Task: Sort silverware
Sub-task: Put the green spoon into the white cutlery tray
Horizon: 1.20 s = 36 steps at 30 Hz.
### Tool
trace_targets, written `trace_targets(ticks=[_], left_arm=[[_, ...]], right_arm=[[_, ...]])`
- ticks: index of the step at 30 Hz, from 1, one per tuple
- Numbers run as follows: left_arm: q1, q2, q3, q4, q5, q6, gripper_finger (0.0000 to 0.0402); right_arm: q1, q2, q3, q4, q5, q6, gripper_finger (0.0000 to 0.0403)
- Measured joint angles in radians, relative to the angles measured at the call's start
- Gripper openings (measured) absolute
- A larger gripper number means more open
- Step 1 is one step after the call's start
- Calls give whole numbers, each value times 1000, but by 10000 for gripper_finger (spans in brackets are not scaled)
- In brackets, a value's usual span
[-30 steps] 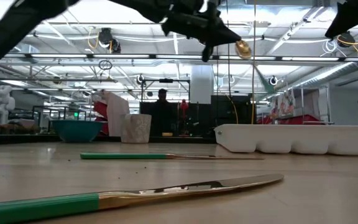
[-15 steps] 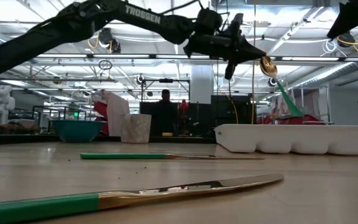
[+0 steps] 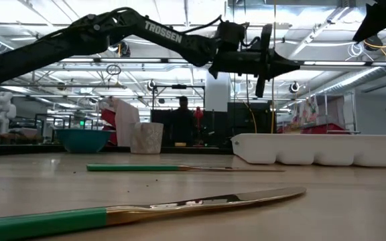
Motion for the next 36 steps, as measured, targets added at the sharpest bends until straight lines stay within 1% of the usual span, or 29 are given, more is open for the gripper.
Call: trace_targets(ticks=[4,7,9,11,13,18,21,22,25,27,29,32,34,36], left_arm=[[4,-10,2,-60,-26,38,0],[18,-23,2,-155,-33,63,0],[31,-43,2,-234,-65,117,3],[45,-66,2,-313,-117,202,11],[62,-75,3,-363,-157,279,21],[92,-59,2,-403,-165,355,60],[95,-58,2,-453,-163,334,85],[95,-58,2,-480,-146,324,92],[96,-69,2,-593,-41,309,108],[96,-104,0,-699,14,318,112],[89,-162,0,-795,19,379,113],[75,-263,6,-935,2,468,113],[67,-327,5,-1014,-20,499,114],[57,-385,3,-1060,-41,517,114]], right_arm=[[0,1,-32,1,-5,1,91],[0,0,-74,2,-53,5,91],[0,1,-111,6,-56,8,92],[0,1,-150,15,-58,8,97],[0,1,-188,28,-60,8,103],[0,2,-260,98,-118,7,120],[0,16,-287,219,-121,6,130],[0,26,-294,273,-116,7,133],[-6,93,-311,416,-107,1,139],[-18,160,-319,499,-108,0,139],[-38,246,-320,565,-128,-1,139],[-92,381,-321,630,-216,-29,139],[-145,468,-321,674,-308,-63,139],[-200,550,-321,707,-425,-95,139]])
